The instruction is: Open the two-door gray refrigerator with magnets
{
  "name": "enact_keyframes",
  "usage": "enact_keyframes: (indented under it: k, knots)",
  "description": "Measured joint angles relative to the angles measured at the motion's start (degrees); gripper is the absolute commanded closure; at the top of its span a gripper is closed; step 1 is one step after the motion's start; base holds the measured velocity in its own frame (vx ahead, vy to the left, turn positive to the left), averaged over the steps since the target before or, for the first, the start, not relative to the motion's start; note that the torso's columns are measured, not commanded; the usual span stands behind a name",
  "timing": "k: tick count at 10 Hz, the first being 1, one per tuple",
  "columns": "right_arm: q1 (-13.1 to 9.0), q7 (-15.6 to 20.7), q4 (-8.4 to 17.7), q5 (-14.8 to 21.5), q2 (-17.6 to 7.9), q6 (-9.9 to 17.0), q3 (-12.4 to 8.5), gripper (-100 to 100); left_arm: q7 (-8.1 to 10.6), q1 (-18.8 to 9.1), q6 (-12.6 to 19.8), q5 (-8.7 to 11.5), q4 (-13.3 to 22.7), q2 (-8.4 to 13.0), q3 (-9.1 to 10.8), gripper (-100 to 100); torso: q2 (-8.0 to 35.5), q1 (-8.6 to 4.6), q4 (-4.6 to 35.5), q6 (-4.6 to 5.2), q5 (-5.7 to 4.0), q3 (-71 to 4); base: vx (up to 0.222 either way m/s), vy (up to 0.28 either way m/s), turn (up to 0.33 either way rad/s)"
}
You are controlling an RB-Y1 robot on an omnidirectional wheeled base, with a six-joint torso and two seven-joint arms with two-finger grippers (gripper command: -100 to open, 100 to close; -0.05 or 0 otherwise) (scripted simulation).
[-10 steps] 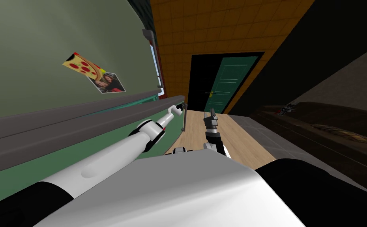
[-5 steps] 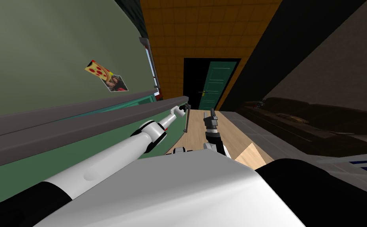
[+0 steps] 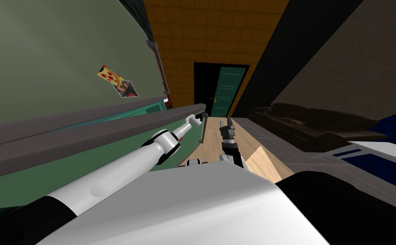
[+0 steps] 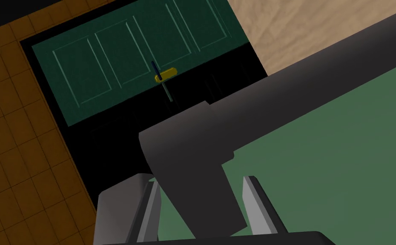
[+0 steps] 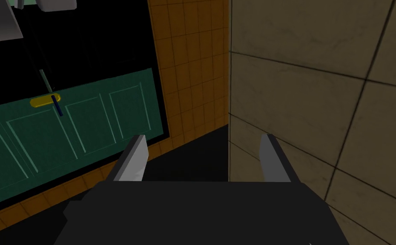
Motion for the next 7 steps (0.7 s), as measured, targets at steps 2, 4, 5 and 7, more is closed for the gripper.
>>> enact_keyframes:
  k: [2, 4, 5, 7]
  knots:
    - [-0.02, 0.0, 0.0, 0.0, 0.0, 0.0, 0.0, 0, 0.42, 0.94, 0.53, 0.61, -2.75, 0.23, -1.92, 100, 0.15, 0.01, -0.12, 0.04, -0.05, 0.08, -0.264, 0.056, -0.217]
    - [-0.02, 0.0, 0.0, 0.0, 0.0, 0.0, 0.0, 0, 0.9, 0.98, 1.23, 2.1, -4.78, 0.11, -4.39, 100, 0.11, 0.02, -0.01, -0.01, -0.02, 0.04, -0.312, 0.064, -0.208]
    - [-0.02, 0.0, 0.01, 0.0, 0.0, 0.0, 0.0, 0, 1.01, 0.71, 0.98, 3.26, -4.96, -0.02, -5.75, 100, 0.01, 0.09, -0.02, -0.07, -0.01, 0.0, -0.274, 0.043, -0.214]
    - [0.02, 0.0, 0.0, 0.0, 0.0, 0.0, -0.01, 0, 1.68, -0.99, 1.92, 4.94, -5.51, -0.34, -7.4, -100, -0.5, 0.0, -0.02, -0.12, 0.02, -0.32, -0.05, 0.026, 0.038]
